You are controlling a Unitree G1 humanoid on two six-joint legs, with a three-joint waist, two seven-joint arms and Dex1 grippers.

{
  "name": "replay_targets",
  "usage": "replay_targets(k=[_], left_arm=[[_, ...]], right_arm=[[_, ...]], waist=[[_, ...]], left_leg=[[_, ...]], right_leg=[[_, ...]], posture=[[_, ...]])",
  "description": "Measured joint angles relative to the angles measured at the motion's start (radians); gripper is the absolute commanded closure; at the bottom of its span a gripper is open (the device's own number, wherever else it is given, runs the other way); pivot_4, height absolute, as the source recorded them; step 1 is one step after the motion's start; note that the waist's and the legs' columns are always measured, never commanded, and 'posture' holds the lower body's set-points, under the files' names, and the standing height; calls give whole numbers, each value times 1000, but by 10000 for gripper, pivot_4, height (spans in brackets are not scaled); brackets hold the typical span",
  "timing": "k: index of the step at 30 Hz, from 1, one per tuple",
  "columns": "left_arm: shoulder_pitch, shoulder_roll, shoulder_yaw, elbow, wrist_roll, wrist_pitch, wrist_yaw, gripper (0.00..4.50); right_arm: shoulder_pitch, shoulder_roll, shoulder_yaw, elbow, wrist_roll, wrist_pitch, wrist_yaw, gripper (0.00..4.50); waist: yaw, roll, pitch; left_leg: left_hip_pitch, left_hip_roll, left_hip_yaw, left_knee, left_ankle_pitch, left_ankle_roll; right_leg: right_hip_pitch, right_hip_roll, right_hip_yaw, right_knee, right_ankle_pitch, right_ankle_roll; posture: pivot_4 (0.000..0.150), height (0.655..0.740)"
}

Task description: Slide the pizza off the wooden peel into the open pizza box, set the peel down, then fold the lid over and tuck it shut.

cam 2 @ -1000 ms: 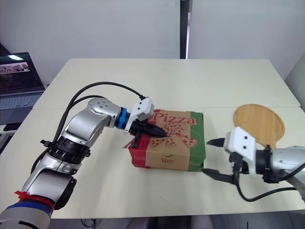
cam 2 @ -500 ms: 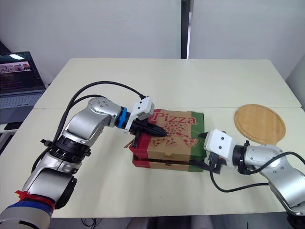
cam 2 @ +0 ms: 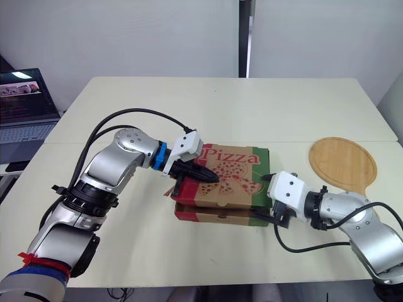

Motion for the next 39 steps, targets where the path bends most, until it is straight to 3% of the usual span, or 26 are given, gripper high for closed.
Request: replay_targets(k=[8, 17, 21, 25, 30, 39], left_arm=[[19, 4, -3, 0, 40, -27, 1, 45000], [23, 4, -4, 4, 66, -49, 2, 45000], [24, 4, -4, 4, 69, -49, 3, 45000], [25, -1, -3, 6, 68, -48, 11, 45000], [24, -7, -1, 7, 67, -45, 19, 45000], [27, -12, 17, 1, 40, -19, 26, 45000]], right_arm=[[75, 2, -25, -42, 16, -3, 13, 366], [172, -3, -289, -64, 184, 43, 73, 366], [155, -3, -351, -9, 228, 86, 63, 366], [81, 36, -307, 0, 242, 112, 24, 366], [-17, 121, -116, 9, 205, 132, -49, 12412], [-124, 196, 132, 111, 70, 75, -61, 44299]], waist=[[0, 0, 0], [1, 0, 0], [1, 0, 0], [0, 0, 0], [-1, 0, 0], [-2, 0, 0]], left_leg=[[0, 0, 0, 0, 0, 0], [0, 0, 0, 0, 0, 0], [1, 0, 0, 0, 0, 0], [1, 0, 0, 0, 0, 0], [1, 0, 0, 0, 0, 0], [1, 0, 0, 0, 0, 0]], right_leg=[[0, 0, 0, 0, 0, 0], [1, 0, 0, 0, 0, 0], [1, 0, 0, 0, 0, 0], [1, 0, 0, 0, 0, 0], [1, 0, 0, 0, 0, 0], [0, 0, 0, 0, 0, 0]], posture=[[1500, 7400], [1500, 7400], [1500, 7400], [1500, 7400], [1500, 7400], [1500, 7400]])
